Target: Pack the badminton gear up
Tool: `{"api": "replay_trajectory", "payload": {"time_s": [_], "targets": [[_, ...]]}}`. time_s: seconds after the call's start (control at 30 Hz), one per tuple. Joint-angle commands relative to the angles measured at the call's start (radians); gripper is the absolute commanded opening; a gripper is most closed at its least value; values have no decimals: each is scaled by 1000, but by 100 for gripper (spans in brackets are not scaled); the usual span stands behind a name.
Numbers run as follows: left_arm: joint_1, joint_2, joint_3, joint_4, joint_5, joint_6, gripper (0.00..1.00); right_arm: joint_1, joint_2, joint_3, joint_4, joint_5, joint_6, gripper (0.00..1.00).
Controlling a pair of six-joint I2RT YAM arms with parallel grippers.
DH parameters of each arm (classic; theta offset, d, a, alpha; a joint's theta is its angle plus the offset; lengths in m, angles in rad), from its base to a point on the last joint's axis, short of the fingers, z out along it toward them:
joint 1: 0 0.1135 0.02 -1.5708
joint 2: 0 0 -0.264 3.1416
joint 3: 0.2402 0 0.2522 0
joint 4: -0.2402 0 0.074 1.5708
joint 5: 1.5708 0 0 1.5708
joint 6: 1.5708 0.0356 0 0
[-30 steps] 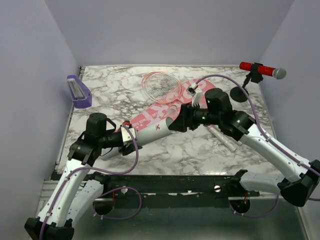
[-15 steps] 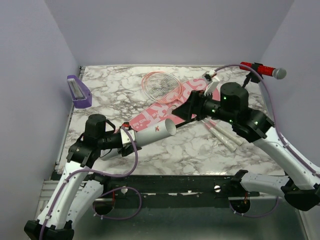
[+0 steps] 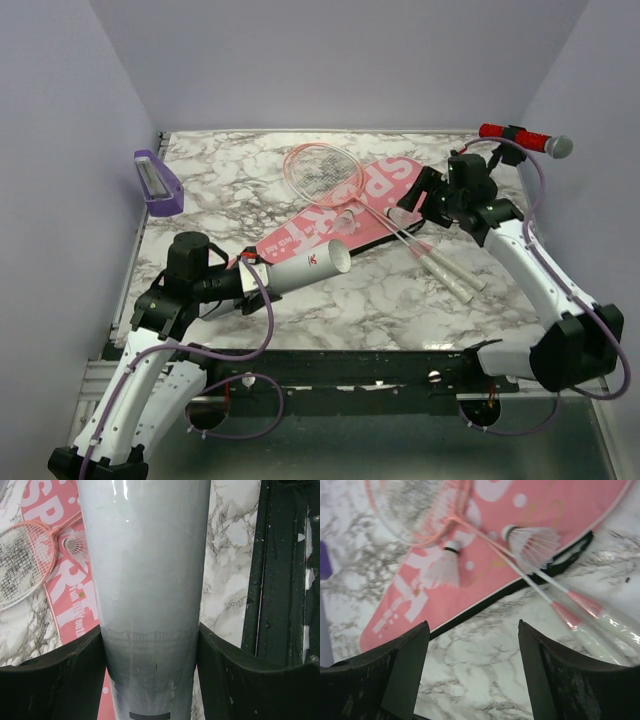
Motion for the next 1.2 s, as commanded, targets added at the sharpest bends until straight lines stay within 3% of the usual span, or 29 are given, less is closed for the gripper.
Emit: {"api": "replay_trajectory", "payload": {"time_s": [0.0,0.27,0.53,0.77,1.07,1.17], "targets": [[-3,-13,8,4,-14,-19,39,-91,120,-66,89,-50,12,79],[-5,23,49,-20,-38,-50,38,-161,309,-115,304,-165,51,79],[-5,21,46,-59,-37,1,38,-160,474,-40,358,-169,63,72],[-6,23,32,-53,-43,8,38,-160,539,-24,402,-190,87,53],[-6,23,17,-51,-43,15,38,-160,484,-47,428,-169,87,29],[-6,24,14,-45,-41,10,38,-160,482,-41,425,-158,86,27]]}}
